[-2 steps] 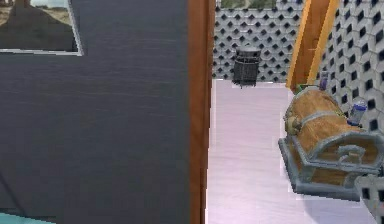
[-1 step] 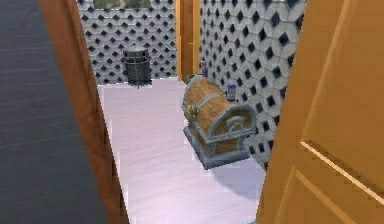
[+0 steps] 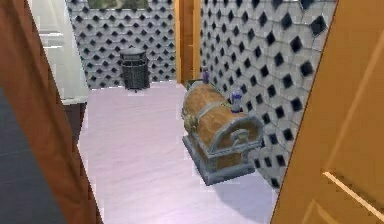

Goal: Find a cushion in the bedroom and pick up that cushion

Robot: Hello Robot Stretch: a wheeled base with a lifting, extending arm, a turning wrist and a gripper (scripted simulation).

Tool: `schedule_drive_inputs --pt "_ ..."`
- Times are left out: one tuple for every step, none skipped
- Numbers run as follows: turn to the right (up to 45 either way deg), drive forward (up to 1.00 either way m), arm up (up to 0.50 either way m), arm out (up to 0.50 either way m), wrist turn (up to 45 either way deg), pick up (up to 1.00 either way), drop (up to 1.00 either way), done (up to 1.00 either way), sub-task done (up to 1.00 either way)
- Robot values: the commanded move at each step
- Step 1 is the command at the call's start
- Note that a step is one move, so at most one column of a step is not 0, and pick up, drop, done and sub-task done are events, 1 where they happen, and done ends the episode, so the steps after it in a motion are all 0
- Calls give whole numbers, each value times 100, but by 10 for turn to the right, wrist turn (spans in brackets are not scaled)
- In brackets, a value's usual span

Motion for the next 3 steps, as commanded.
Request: schedule_drive_inputs --pt "240 0 0 0 0 0 0 0 0" --pt "0 40 0 0 0 0 0 0 0" --pt "-390 0 0 0 0 0 0 0 0"
